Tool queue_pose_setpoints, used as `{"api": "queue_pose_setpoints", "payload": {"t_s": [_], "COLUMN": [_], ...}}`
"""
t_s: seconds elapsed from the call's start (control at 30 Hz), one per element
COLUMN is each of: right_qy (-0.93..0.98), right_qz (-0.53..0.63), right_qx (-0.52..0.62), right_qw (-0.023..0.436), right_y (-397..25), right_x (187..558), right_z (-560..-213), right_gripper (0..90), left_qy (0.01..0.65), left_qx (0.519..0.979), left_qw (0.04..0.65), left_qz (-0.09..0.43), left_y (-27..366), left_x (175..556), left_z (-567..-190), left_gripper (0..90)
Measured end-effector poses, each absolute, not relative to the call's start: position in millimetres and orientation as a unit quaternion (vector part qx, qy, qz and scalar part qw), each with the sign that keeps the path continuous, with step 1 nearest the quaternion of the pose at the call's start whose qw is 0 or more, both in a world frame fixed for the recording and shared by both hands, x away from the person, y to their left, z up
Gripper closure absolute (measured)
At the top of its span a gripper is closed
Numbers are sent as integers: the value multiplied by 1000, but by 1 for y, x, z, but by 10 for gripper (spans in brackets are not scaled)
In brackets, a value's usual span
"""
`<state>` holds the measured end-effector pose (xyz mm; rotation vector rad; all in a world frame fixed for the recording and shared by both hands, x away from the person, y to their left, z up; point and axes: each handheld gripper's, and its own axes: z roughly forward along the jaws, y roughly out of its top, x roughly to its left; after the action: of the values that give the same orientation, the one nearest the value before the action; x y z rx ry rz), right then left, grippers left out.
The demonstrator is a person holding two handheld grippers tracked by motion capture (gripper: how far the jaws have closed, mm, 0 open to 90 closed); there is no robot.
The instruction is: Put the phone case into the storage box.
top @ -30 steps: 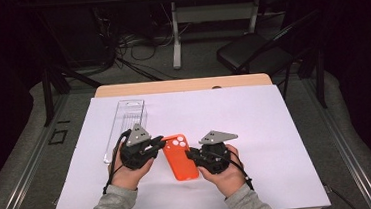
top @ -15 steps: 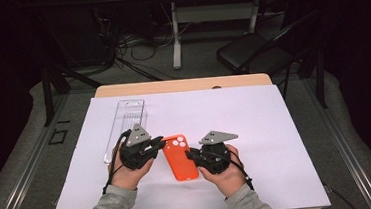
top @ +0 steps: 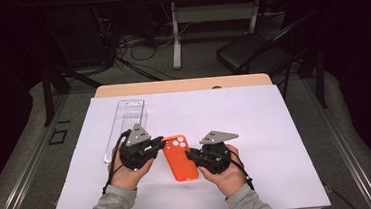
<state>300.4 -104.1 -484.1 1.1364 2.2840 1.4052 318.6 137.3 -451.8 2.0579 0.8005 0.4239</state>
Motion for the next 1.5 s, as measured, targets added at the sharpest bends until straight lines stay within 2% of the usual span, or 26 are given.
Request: {"api": "queue_pose_setpoints", "payload": {"t_s": [1.23,1.5], "right_qy": [776,775], "right_qz": [485,489], "right_qx": [389,388], "right_qw": [108,101], "right_y": [-105,-105], "right_x": [301,302], "right_z": [-484,-485], "right_gripper": [813,774], "left_qy": [323,326], "left_qx": [824,823], "left_qw": [436,435], "left_qz": [165,164], "left_y": [138,138], "left_x": [318,319], "left_z": [-451,-452], "left_gripper": [816,816]}}
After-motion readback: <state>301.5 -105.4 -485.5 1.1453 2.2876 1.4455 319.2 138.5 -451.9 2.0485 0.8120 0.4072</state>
